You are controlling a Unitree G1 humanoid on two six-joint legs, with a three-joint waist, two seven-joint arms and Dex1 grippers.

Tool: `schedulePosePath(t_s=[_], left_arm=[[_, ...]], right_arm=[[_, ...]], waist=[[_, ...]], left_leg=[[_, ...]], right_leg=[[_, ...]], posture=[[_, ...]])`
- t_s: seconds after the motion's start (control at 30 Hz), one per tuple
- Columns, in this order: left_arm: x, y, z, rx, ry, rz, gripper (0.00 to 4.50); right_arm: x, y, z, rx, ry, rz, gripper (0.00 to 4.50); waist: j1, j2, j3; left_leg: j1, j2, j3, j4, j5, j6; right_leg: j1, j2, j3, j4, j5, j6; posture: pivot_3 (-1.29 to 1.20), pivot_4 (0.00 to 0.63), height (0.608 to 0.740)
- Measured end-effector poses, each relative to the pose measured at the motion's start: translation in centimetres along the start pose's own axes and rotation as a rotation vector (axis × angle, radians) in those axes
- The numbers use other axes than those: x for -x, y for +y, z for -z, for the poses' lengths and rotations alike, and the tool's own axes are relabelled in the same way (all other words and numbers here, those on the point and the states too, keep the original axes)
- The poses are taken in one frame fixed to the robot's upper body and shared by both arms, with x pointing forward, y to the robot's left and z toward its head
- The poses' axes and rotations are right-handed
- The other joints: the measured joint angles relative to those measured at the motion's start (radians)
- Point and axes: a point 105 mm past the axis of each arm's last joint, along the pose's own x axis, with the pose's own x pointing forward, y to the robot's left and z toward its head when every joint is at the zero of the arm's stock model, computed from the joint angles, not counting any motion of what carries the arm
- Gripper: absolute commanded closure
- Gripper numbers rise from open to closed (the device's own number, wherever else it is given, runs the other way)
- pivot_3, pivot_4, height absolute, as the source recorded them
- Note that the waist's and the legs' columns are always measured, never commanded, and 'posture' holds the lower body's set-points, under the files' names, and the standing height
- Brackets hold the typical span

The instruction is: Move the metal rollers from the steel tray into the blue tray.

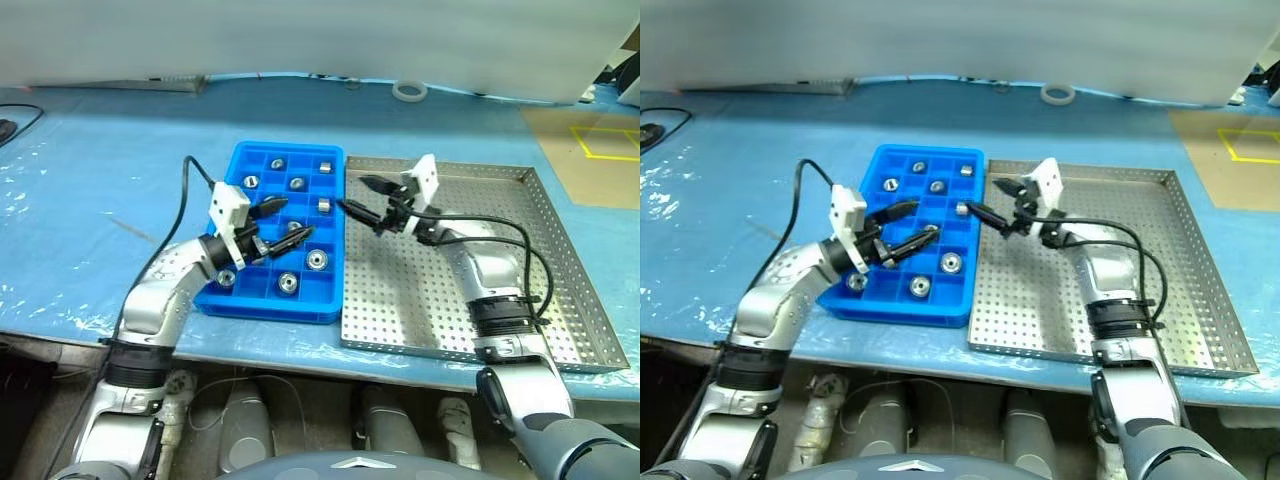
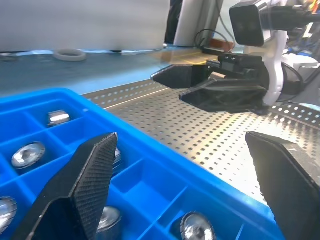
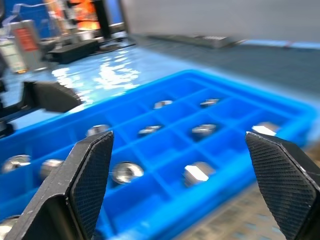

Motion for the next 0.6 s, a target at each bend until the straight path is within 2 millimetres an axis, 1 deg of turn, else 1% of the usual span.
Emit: schedulePosePath(t_s=[0.1,0.2,0.27,0.4,0.5,0.6], left_arm=[[-0.1,0.4,0.1,-0.008,0.002,-0.006,0.04],[-0.1,0.6,0.6,-0.001,0.002,-0.008,0.04],[-0.4,0.7,0.9,-0.011,-0.003,-0.018,0.04],[-1.4,1.5,0.8,-0.056,-0.019,-0.061,0.04],[-1.8,1.5,0.4,-0.067,-0.042,-0.062,0.04],[-1.9,1.5,0.3,-0.094,-0.044,-0.063,0.04]], right_arm=[[2.4,-1.1,1.2,-0.015,0.038,0.060,0.03],[4.5,-1.3,2.1,-0.037,0.045,0.094,0.03],[4.9,-1.7,1.9,-0.032,0.031,0.128,0.03],[5.8,-2.8,0.8,0.005,-0.020,0.195,0.03],[6.0,-2.8,0.5,0.020,-0.021,0.182,0.03],[6.1,-2.5,0.8,0.024,-0.016,0.171,0.03]], waist=[[-0.015,0.000,0.000],[-0.031,0.000,0.000],[-0.044,0.000,0.000],[-0.047,0.000,0.000],[-0.047,0.000,0.000],[-0.044,0.000,0.000]], left_leg=[[0.000,0.000,0.000,0.000,0.000,0.000],[0.000,0.000,0.000,0.000,0.000,0.000],[0.001,0.000,0.001,0.001,0.000,0.000],[0.001,0.000,0.001,0.002,0.000,0.000],[0.001,-0.001,0.001,0.002,0.000,0.001],[0.000,0.000,0.001,0.001,-0.001,0.001]], right_leg=[[0.000,0.001,0.000,0.000,0.000,0.000],[0.000,0.001,0.000,0.000,0.000,0.000],[-0.001,0.001,0.000,0.000,0.000,0.000],[0.000,0.001,0.000,0.000,0.001,0.002],[0.000,0.001,0.000,0.000,0.001,0.002],[-0.001,0.001,0.000,-0.001,0.001,0.002]], posture=[[-0.26,0.150,0.740],[-0.27,0.150,0.740],[-0.27,0.150,0.740],[-0.27,0.150,0.740],[-0.24,0.150,0.740],[-0.23,0.150,0.740]])
